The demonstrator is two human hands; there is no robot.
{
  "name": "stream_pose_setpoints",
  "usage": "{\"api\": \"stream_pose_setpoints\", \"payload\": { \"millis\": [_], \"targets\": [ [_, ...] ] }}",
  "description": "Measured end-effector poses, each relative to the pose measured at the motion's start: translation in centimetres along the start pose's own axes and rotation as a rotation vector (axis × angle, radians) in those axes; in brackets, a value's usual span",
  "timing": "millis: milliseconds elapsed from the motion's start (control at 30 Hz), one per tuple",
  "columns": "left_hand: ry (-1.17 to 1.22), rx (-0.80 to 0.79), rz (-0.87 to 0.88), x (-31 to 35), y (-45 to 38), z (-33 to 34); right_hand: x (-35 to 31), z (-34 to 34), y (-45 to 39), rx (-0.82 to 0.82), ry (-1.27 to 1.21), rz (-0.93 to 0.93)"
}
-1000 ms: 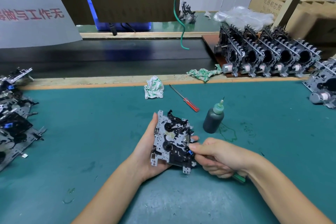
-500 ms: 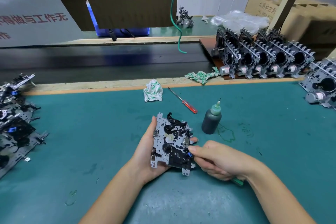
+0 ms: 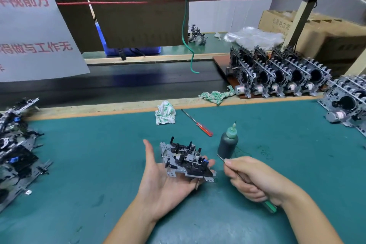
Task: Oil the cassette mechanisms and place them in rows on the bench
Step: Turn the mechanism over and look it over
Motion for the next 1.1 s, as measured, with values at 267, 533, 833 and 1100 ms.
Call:
{"api": "stream_pose_setpoints", "payload": {
  "millis": [267,533,833,1100],
  "targets": [
    [0.037,-0.006,-0.02,-0.2,0.0,0.1,-0.1,0.5,-0.2,-0.015,0.026,0.011],
    [0.004,-0.005,-0.027,-0.2,0.1,0.4,-0.1,0.0,-0.5,0.023,0.101,-0.013],
    [-0.016,-0.019,-0.021,0.0,0.0,0.0,-0.3,0.4,-0.6,-0.04,0.063,-0.068],
    [-0.134,0.014,-0.175,-0.7,0.5,-0.2,-0.5,1.7,-0.9,-0.127,0.083,-0.101]
  ]
}}
Point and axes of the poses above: each hand's wrist, its own y-axis away from the middle knuckle, its own z-axis out of the palm, x = y × z, the point moved 7 cm from there along -y, towards the middle knuckle, and after that the axes turned 12 degrees about -x, right-handed, at the moved point
